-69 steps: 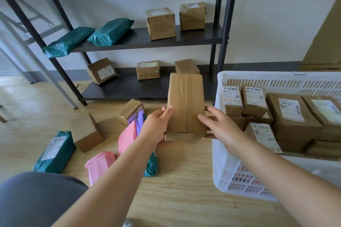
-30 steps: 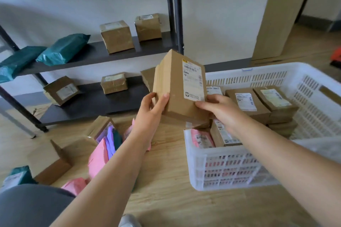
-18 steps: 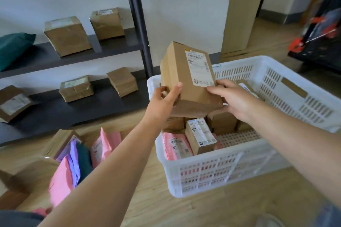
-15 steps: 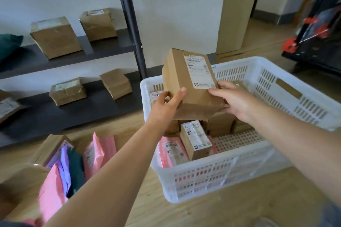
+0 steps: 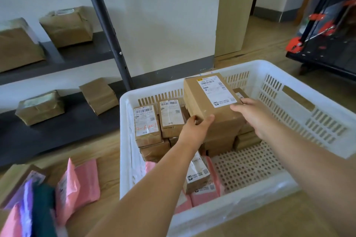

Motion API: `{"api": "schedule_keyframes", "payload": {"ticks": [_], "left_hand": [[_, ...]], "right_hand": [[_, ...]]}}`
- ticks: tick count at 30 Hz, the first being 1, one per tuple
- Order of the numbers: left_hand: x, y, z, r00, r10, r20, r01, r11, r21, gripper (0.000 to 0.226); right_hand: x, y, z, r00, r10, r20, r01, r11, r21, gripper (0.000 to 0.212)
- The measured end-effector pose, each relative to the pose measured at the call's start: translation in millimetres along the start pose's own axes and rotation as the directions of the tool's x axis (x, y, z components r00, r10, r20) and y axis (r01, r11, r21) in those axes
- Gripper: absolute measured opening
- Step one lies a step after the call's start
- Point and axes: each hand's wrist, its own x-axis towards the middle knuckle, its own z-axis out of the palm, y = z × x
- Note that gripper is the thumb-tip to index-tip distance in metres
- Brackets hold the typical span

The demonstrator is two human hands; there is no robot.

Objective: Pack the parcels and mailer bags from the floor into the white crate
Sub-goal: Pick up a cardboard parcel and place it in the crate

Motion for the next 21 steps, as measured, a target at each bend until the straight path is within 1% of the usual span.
{"api": "schedule_keyframes", "payload": {"ticks": [3,5,9,12,14,15,17,18,19,20,21], "left_hand": [[13,-2,10,1.000,-0.001,0.005,0.001,1.000,0.031,0.057],[18,-4,12,1.000,0.001,-0.010,0.000,0.999,0.054,0.060],[23,-6,16,0.998,0.005,-0.062,0.000,0.998,0.068,0.062],[25,-6,16,0.997,-0.020,-0.072,0.021,1.000,0.017,0.061],[25,-6,15,0.997,-0.034,-0.063,0.032,0.999,-0.033,0.059],[24,-6,16,0.998,-0.038,-0.058,0.036,0.998,-0.049,0.059],[24,-5,16,0.998,-0.032,-0.048,0.028,0.997,-0.072,0.067],[21,-4,16,0.999,-0.019,-0.038,0.016,0.997,-0.078,0.071],[18,-1,16,1.000,-0.009,-0.030,0.006,0.997,-0.076,0.071],[16,1,15,1.000,0.011,-0.027,-0.013,0.997,-0.070,0.068],[14,3,15,1.000,0.021,-0.021,-0.023,0.998,-0.064,0.064]], "right_hand": [[11,10,-2,0.999,0.030,-0.029,-0.030,1.000,-0.007,0.044],[14,14,-1,0.998,0.054,-0.035,-0.055,0.997,-0.049,0.058],[18,15,2,0.999,0.042,-0.024,-0.044,0.994,-0.098,0.062],[18,14,2,0.999,0.040,-0.013,-0.041,0.995,-0.093,0.061],[17,13,0,0.999,0.044,-0.002,-0.044,0.996,-0.076,0.055],[17,13,-3,0.999,0.053,-0.002,-0.053,0.996,-0.068,0.047],[14,10,-8,0.998,0.064,-0.006,-0.064,0.995,-0.079,0.016],[10,9,-11,0.998,0.064,-0.007,-0.064,0.995,-0.076,0.013],[10,9,-14,0.998,0.059,-0.003,-0.059,0.995,-0.076,0.014],[10,8,-16,0.998,0.057,-0.001,-0.057,0.995,-0.081,0.013],[9,8,-19,0.999,0.051,-0.001,-0.050,0.995,-0.084,0.018]]}}
